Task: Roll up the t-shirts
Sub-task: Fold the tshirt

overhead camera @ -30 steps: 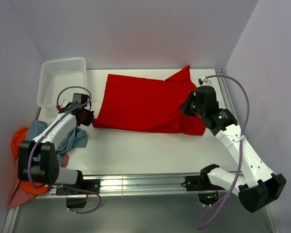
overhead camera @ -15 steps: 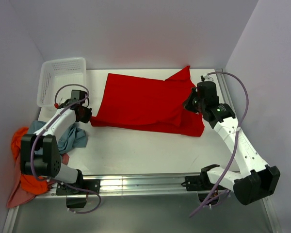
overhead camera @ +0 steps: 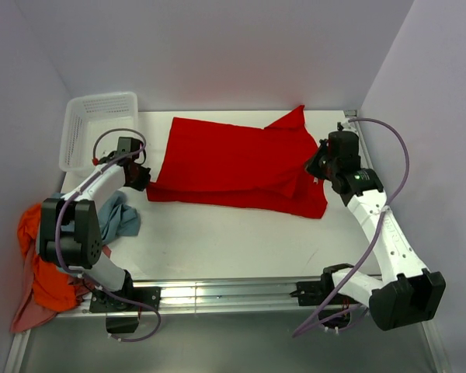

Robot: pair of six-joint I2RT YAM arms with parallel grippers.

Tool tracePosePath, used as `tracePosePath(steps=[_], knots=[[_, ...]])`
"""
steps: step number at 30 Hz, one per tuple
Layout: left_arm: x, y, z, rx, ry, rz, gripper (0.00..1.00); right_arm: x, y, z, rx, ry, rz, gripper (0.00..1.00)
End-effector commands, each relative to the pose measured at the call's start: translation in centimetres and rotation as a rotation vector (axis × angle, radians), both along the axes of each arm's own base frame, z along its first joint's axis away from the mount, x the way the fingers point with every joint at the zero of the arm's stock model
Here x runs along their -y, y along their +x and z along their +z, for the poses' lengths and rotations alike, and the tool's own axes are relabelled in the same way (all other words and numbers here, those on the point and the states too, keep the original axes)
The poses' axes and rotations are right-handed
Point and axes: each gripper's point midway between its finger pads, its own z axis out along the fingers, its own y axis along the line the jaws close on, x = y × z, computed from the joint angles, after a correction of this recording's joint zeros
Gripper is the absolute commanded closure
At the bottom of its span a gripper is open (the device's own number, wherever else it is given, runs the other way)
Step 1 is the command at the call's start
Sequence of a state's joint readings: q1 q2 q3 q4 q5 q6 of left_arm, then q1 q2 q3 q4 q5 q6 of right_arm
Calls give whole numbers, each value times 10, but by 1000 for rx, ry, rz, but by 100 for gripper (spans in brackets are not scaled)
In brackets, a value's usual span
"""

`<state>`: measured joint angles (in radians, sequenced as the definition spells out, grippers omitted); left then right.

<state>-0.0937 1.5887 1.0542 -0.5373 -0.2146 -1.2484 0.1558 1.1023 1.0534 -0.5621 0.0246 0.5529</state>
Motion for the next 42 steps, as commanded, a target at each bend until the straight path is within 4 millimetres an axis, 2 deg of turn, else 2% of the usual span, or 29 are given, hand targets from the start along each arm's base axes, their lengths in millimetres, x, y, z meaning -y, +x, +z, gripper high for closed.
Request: tracePosePath(steps=[1, 7, 12, 17, 22, 27, 28, 29, 32, 36, 39, 42], knots=[[2, 15, 21, 63, 4, -21, 100, 2, -1, 18, 71, 13, -6, 100], [10, 20, 26, 74, 7, -55, 100, -8, -15, 10, 57, 66, 38, 100], [17, 19, 28, 74, 10, -72, 100, -7, -33, -3, 41, 82, 33, 100], [20, 13, 32, 81, 6, -76, 100, -6, -53, 4, 67, 103, 33, 100], [18, 0, 35, 93, 10, -76, 100, -13, -77, 11, 102, 162, 60, 100], [16, -19, 31, 103, 2, -77, 100, -19, -98, 5, 87, 225, 63, 100], [16, -22, 36, 123, 0, -78, 100, -17, -105, 4, 86, 224, 52, 100], [16, -28, 32, 114, 1, -77, 100, -16, -108, 3, 85, 230, 41, 100], [16, -34, 35, 142, -1, -80, 100, -9, -119, 2, 99, 234, 4, 100], [17, -35, 43, 166, -2, -83, 100, -9, -124, -3, 88, 242, 1, 100], [17, -31, 42, 152, 3, -84, 100, -6, -119, -5, 76, 224, -12, 100], [17, -24, 42, 140, 10, -84, 100, -1, -111, 2, 86, 194, -36, 100]])
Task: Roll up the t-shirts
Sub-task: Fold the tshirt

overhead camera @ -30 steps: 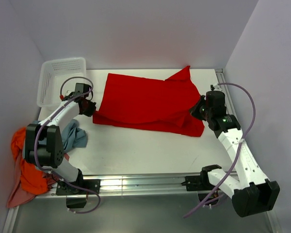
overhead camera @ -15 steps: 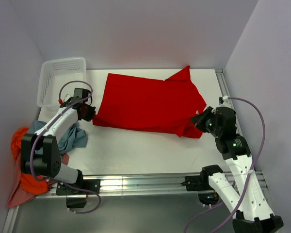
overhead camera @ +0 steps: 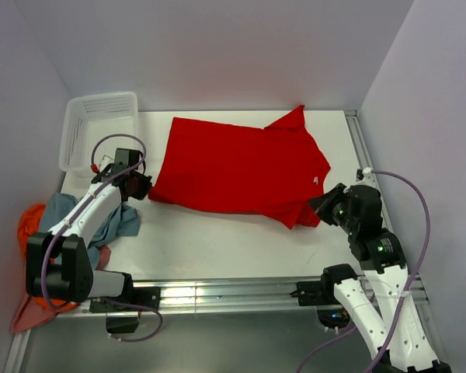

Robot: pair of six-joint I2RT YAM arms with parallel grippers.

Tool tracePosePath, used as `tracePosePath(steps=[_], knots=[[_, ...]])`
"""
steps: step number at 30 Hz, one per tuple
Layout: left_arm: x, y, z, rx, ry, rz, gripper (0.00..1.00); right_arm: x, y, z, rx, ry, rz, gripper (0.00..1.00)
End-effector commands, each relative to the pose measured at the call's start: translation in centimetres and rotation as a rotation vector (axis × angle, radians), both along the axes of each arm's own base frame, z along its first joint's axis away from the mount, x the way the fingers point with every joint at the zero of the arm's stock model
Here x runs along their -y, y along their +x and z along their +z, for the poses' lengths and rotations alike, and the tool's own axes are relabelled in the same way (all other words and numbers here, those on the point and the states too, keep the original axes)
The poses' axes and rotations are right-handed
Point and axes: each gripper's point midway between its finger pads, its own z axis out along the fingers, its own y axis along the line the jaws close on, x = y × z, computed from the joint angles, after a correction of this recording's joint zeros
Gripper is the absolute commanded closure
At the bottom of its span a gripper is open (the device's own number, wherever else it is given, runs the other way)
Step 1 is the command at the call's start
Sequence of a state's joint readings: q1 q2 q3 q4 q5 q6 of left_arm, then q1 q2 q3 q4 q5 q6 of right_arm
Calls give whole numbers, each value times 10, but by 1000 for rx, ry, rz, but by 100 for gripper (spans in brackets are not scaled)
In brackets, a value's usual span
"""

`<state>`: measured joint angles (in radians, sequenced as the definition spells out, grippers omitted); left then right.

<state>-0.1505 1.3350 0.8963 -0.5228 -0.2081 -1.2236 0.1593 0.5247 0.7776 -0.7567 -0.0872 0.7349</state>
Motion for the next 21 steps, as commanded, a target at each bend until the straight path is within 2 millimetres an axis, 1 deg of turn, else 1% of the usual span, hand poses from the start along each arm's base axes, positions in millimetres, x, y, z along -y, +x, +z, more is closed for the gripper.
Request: tracePosePath(steps=[1, 2, 3, 5, 6, 7, 8, 9, 10, 12, 13, 15, 16, 18, 19, 21], knots=[[1, 18, 14, 35, 16, -4, 100, 8, 12, 15, 23, -38, -41, 100], [2, 22, 18, 43, 14, -3, 100, 10, 15, 15, 21, -53, -44, 100], [2, 25, 16, 35, 18, -4, 100, 12, 19, 12, 1, -66, -54, 100], [3, 32, 19, 44, 18, -6, 100, 12, 25, 17, 7, -75, -53, 100], [3, 35, 16, 32, 21, -5, 100, 11, 28, 14, -9, -78, -53, 100], [3, 37, 16, 30, 22, -7, 100, 15, 33, 15, -3, -89, -73, 100], [3, 41, 19, 36, 25, -6, 100, 15, 35, 17, -4, -92, -76, 100], [2, 43, 14, 19, 31, -3, 100, 17, 38, 15, -15, -103, -88, 100], [2, 48, 18, 25, 37, -3, 100, 20, 42, 20, -4, -112, -102, 100], [3, 53, 14, 13, 39, -7, 100, 22, 48, 24, -2, -124, -114, 100], [4, 57, 16, 20, 36, -10, 100, 23, 52, 27, 5, -129, -118, 100], [4, 61, 12, 11, 20, -15, 100, 22, 58, 28, -1, -133, -120, 100], [5, 64, 13, 14, 17, -17, 100, 21, 64, 28, -9, -140, -114, 100], [5, 67, 8, 1, 16, -18, 100, 19, 72, 25, -25, -144, -106, 100], [6, 69, 9, 4, 15, -17, 100, 19, 74, 24, -27, -147, -102, 100], [5, 70, 4, -7, 13, -16, 100, 17, 80, 24, -24, -147, -95, 100]])
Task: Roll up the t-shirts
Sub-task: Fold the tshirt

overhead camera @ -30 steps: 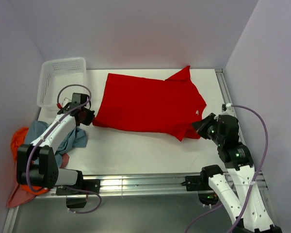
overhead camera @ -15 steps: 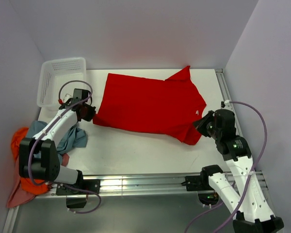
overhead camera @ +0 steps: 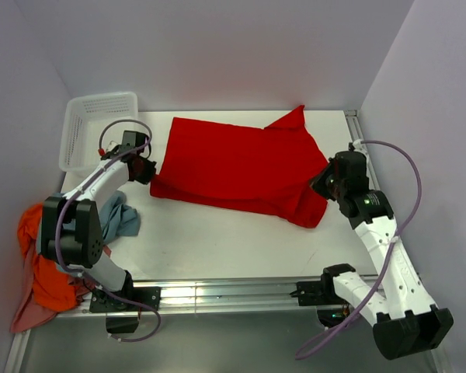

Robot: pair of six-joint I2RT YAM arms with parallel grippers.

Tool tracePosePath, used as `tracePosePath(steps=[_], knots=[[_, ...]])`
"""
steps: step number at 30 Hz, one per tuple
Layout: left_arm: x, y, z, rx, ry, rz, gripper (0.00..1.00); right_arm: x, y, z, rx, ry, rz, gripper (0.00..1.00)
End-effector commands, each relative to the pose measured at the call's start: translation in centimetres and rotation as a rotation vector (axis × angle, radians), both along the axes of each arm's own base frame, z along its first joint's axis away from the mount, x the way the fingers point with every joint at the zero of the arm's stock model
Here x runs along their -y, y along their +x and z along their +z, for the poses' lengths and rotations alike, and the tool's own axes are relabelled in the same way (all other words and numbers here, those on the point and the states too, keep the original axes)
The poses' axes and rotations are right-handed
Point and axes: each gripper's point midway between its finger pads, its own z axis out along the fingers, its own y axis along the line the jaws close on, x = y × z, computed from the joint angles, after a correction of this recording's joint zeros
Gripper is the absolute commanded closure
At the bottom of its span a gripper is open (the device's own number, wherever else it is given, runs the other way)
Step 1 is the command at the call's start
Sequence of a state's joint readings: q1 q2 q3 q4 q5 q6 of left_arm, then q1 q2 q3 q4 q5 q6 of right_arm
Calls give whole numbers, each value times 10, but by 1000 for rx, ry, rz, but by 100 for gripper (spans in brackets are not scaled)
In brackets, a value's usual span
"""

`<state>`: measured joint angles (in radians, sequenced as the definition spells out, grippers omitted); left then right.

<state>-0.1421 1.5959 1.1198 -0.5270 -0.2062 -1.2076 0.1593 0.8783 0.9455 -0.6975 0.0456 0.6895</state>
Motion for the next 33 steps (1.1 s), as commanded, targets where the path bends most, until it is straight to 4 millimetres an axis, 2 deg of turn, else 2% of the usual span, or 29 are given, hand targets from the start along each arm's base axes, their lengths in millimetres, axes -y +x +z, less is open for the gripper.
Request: tracePosePath(steps=[1, 14, 23, 33], knots=[[0, 15, 12, 41, -1, -10, 100, 1, 22, 22, 78, -24, 1, 100], [-6, 36, 0, 14, -2, 0, 100, 4, 60, 23, 55, -50, 7, 100], [0, 51, -10, 7, -20, -27, 100, 6, 82, 9, 18, -65, 9, 100], [-1, 62, -6, 15, -1, -35, 100, 19, 97, -4, -8, -68, -10, 100]])
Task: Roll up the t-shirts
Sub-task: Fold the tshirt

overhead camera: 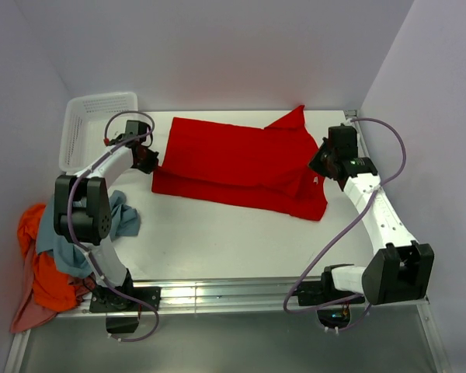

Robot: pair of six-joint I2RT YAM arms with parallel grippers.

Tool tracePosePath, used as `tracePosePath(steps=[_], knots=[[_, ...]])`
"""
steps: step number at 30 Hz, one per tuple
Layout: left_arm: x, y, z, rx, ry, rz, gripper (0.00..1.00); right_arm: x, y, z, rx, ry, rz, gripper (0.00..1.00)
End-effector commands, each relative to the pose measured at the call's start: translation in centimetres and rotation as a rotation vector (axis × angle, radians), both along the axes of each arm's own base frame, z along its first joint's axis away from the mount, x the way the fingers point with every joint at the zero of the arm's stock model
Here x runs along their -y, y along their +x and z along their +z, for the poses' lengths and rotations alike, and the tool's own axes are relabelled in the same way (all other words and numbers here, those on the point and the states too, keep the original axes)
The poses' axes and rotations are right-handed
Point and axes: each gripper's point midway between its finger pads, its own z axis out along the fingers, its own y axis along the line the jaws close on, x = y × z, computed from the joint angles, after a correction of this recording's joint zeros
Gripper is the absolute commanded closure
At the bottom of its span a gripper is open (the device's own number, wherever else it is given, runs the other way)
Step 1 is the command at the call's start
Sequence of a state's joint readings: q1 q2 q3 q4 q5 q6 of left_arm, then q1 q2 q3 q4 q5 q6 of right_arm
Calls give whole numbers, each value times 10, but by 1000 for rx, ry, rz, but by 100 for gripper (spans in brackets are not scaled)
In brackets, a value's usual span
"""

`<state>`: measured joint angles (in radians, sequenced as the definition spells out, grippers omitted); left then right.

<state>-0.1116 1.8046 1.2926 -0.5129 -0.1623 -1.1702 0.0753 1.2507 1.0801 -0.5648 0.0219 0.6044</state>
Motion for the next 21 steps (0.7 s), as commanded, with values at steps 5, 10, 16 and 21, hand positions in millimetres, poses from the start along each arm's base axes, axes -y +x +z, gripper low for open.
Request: tracePosePath(steps=[5, 10, 16, 21], knots=[[1, 23, 9, 46, 17, -37, 100, 7, 28, 20, 83, 1, -5, 100], [3, 30, 0, 38, 20, -52, 96, 8, 37, 13, 72, 4, -11, 100], [1, 39, -4, 40, 24, -39, 97, 10, 47, 5, 57, 6, -25, 100], [3, 44, -5, 37, 24, -44, 98, 12, 52, -3, 45, 7, -38, 100]])
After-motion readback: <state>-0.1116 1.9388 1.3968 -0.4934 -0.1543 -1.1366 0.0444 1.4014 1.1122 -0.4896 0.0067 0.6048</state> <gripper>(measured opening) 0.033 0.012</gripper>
